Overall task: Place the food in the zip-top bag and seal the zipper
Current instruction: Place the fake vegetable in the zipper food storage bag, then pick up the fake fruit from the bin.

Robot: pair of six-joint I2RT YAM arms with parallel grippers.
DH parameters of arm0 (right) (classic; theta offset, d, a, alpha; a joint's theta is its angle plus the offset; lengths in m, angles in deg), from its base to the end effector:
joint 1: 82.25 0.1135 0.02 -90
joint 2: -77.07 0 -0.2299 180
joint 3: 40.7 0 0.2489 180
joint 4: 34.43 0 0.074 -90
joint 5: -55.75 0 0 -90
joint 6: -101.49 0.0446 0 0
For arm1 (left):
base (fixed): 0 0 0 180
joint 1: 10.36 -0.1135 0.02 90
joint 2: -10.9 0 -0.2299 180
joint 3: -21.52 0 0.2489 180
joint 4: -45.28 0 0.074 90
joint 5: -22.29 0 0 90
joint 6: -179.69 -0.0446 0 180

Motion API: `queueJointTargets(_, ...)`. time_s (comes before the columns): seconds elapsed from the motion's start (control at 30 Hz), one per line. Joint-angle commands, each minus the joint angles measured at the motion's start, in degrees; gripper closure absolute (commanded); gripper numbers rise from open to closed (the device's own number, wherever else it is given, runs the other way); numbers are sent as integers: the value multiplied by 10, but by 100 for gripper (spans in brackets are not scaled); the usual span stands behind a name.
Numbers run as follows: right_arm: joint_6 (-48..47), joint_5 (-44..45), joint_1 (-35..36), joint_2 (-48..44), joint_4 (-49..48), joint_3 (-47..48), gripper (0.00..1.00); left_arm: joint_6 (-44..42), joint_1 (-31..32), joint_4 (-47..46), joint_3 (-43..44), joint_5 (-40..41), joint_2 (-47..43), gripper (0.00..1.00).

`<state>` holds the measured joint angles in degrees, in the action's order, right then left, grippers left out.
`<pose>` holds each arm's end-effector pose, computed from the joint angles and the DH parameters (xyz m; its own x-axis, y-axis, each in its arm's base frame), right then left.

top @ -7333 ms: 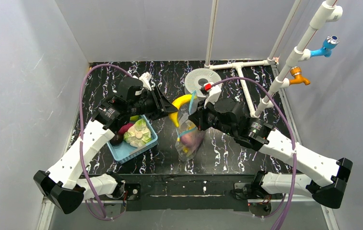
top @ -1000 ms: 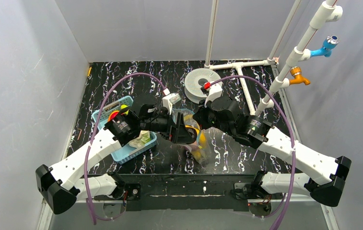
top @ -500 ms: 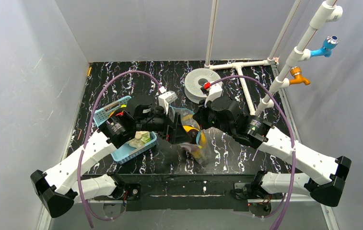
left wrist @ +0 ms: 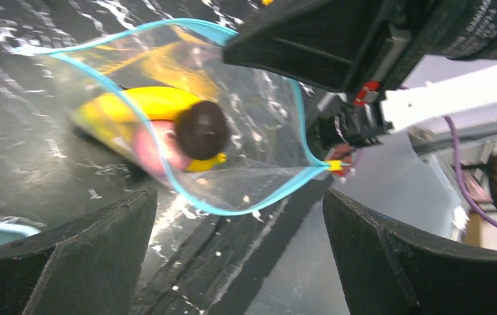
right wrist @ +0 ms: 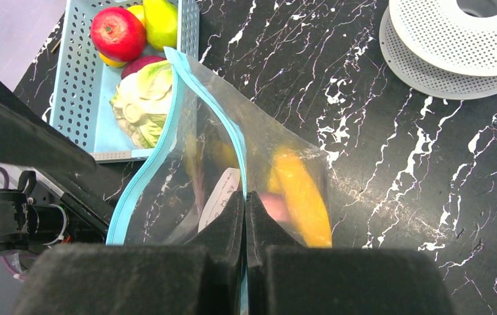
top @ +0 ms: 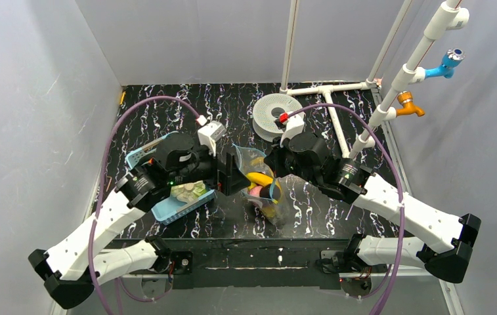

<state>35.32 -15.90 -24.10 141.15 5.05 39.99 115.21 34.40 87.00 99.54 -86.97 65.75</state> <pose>0.1519 0.2179 0.3462 -0.4515 -0.0001 -0.8923 -0.5146 0.8169 0.2603 0.1505 -0.1700 0.3625 -0.5859 0.0082 -0.8103 0.7029 0.5027 -0.5031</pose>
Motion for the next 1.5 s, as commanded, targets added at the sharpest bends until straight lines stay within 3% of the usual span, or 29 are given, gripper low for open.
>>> queueJointTargets(0.0,4,11,3,-19,-27,-3,99,-26,2,47,22,160,-41,3)
queueJointTargets(0.2,4,11,4,-21,-28,-5,99,12,2,109,-4,479,-89,2)
queueJointTargets(0.47,2,12,3,-23,-29,-6,99,-3,-18,136,-49,660,-121,2)
queueJointTargets(0.57,3,10,3,-21,-27,-4,99,-25,-90,116,-67,617,-115,2)
queueJointTargets(0.7,4,12,3,-21,-24,-2,99,-41,-270,99,-70,456,-68,2)
queueJointTargets(0.83,3,12,3,-23,-23,-2,99,-24,-364,93,-54,417,21,2)
queueJointTargets(0.93,3,12,3,-21,-22,-1,99,16,-396,118,-17,402,93,2)
queueJointTargets(1.0,3,12,3,-21,-22,-1,99,27,-406,87,-27,394,118,2)
queueJointTargets(1.23,0,18,3,-18,-20,3,99,-23,-419,-25,-94,409,177,2)
queueJointTargets(1.47,-5,17,3,-10,-20,8,99,-4,-425,-4,-81,402,217,2)
